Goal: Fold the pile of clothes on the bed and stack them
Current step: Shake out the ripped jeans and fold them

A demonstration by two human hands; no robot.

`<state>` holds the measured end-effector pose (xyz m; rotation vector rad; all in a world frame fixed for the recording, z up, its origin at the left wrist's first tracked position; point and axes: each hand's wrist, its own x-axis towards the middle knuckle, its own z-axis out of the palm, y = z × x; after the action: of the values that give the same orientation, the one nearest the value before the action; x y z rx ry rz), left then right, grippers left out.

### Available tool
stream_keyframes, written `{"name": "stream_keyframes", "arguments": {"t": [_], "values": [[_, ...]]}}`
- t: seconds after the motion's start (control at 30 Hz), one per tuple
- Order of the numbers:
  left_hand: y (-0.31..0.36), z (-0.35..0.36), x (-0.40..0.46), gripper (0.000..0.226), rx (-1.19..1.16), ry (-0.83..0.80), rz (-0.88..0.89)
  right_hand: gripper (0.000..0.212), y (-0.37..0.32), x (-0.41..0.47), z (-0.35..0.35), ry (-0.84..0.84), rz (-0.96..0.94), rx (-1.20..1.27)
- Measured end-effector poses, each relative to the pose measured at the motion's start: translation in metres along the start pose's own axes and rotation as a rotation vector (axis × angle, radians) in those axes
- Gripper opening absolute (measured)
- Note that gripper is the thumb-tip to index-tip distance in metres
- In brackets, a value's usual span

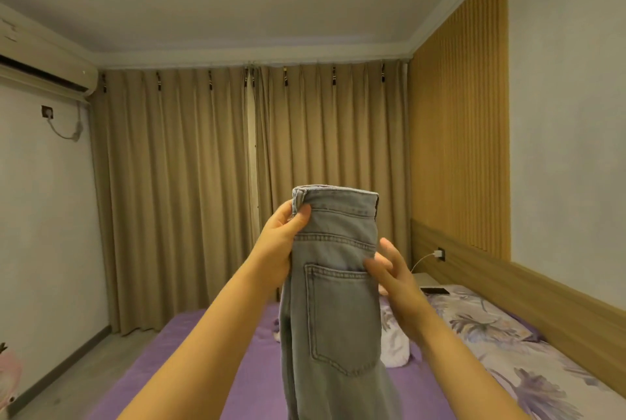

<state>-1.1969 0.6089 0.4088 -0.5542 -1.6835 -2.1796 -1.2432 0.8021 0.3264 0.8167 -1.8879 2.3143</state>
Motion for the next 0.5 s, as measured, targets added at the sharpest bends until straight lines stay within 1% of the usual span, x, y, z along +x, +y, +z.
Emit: {"name": "stream_keyframes", "arguments": {"t": [0.03,0.07,0.1,0.17,0.27,0.4,0.43,0.47,0.5], "values": [[0.009,-0.001,0.005,0.035,-0.003,-0.034,0.004,0.068,-0.004,0.002,-0.003,-0.096,0.016,0.042],[0.016,-0.002,0.010,0.037,0.007,-0.051,0.004,0.062,-0.008,0.005,-0.005,-0.142,0.018,0.079],[0.021,-0.003,0.015,0.036,0.028,-0.054,0.001,0.057,-0.015,0.009,-0.005,-0.140,0.013,0.108],[0.026,-0.009,0.020,0.030,0.094,-0.016,-0.001,0.054,-0.029,0.017,-0.003,-0.055,-0.009,0.127],[0.025,-0.022,0.024,0.029,0.210,0.098,0.026,0.055,-0.048,0.024,0.002,-0.012,-0.071,0.094],[0.021,-0.026,0.021,0.030,0.349,0.306,0.047,0.037,-0.057,0.024,0.025,0.028,-0.165,0.021],[0.021,-0.024,0.018,0.031,0.402,0.377,0.096,0.030,-0.057,0.024,0.031,0.050,-0.185,-0.024],[0.021,-0.022,0.013,0.035,0.514,0.472,0.200,0.025,-0.056,0.025,0.038,0.067,-0.202,-0.073],[0.023,-0.019,0.008,0.042,0.684,0.564,0.364,0.021,-0.053,0.025,0.043,0.076,-0.214,-0.115]]}}
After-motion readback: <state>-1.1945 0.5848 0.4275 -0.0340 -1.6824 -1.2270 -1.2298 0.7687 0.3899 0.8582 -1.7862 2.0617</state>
